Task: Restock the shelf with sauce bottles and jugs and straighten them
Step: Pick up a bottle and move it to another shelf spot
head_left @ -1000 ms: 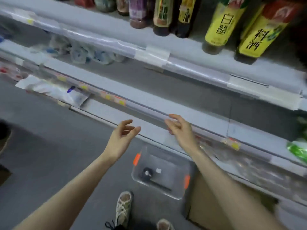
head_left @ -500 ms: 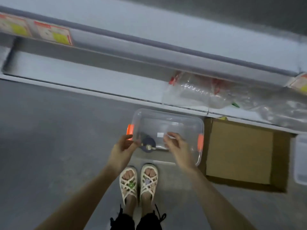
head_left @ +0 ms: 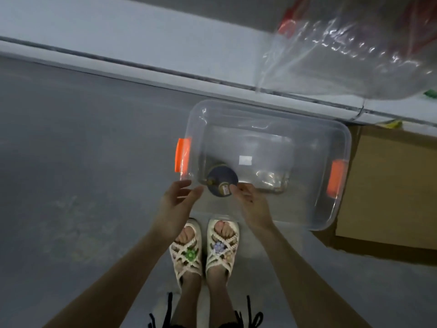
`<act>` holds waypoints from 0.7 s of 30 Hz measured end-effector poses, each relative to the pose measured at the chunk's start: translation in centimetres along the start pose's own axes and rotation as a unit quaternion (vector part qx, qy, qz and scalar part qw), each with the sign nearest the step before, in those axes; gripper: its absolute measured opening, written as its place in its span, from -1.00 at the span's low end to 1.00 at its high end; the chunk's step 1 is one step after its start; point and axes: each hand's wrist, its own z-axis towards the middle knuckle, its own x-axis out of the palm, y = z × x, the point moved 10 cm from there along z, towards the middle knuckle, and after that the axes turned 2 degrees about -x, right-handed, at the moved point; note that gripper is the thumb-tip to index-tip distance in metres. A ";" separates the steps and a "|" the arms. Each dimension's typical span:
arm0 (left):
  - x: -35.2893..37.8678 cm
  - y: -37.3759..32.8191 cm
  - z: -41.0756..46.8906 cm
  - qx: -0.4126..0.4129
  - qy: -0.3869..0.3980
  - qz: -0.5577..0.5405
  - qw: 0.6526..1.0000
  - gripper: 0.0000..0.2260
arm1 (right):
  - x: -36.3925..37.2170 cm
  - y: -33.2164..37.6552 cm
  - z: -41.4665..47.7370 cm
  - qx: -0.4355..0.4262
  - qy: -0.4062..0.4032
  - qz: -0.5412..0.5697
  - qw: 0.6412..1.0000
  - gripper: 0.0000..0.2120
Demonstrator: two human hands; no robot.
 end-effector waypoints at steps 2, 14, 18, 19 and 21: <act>0.2 0.8 0.7 0.001 0.003 0.001 1.000 -0.78 | 0.3 -1.2 0.6 0.009 0.002 -0.010 1.000 -0.82; -0.4 0.8 0.9 0.014 0.008 0.052 0.998 -0.75 | 2.6 -0.5 1.8 -0.024 0.073 -0.111 0.991 -0.68; -1.0 -0.8 -0.6 0.028 0.006 0.062 0.998 -0.74 | 1.7 1.8 1.0 -0.022 0.055 -0.079 0.995 -0.61; -1.1 -1.2 -1.1 0.030 0.009 0.064 0.997 -0.74 | 1.2 2.7 0.4 -0.027 0.052 -0.076 0.995 -0.62; -1.2 -2.4 -2.4 0.036 0.015 0.063 0.997 -0.75 | -0.4 4.9 -1.2 -0.047 0.040 -0.078 0.995 -0.63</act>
